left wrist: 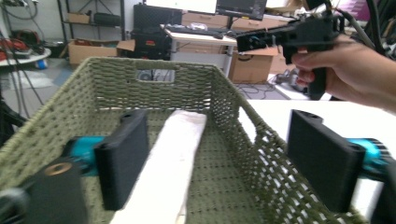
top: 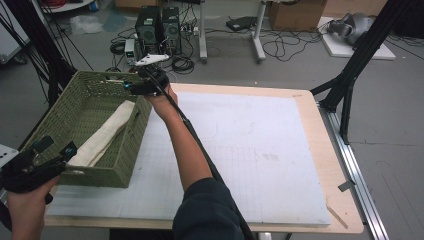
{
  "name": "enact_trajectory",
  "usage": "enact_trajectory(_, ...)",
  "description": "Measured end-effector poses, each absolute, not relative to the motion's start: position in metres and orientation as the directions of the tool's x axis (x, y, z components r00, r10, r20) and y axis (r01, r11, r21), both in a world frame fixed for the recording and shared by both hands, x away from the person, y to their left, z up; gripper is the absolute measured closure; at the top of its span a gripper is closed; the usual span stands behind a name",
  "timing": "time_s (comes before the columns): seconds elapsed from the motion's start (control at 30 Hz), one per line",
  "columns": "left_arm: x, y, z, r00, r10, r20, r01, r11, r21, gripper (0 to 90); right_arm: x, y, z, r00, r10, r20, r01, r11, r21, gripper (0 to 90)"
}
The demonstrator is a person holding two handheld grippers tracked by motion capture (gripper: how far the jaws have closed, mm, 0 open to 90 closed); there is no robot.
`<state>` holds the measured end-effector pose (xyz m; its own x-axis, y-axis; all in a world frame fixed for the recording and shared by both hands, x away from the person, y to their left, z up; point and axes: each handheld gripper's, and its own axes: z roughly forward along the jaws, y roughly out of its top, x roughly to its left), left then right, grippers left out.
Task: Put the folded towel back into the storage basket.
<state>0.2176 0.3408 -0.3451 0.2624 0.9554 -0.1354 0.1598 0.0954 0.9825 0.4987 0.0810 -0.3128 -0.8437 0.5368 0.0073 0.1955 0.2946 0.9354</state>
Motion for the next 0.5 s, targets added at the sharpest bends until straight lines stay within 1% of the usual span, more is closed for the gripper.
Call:
enact_trajectory(0.03,0.218,0.34,-0.345,0.275,0.952,-0.131,0.162,0.088,0.983,15.9,0.496,0.077,-0.313,-0.85,0.528,0.002,0.191,0.304,0.933,31.8)
enact_trajectory(0.1,0.218,0.338,-0.345,0.297,0.946,-0.128,0.163,0.082,0.983,15.8,0.492,0.068,-0.313,-0.856,0.517,-0.006,0.185,0.316,0.931,29.4)
enact_trajectory(0.2,0.219,0.334,-0.345,0.323,0.937,-0.134,0.163,0.084,0.983,15.8,0.485,0.055,-0.313,-0.858,0.514,0.005,0.188,0.303,0.934,27.9)
enact_trajectory(0.33,0.221,0.329,-0.345,0.349,0.928,-0.134,0.163,0.08,0.983,16.0,0.479,0.04,-0.313,-0.86,0.51,0.012,0.196,0.308,0.931,21.3)
enact_trajectory(0.5,0.224,0.32,-0.344,0.384,0.915,-0.125,0.16,0.068,0.985,15.9,0.47,0.021,-0.313,-0.86,0.51,0.011,0.189,0.297,0.936,19.3)
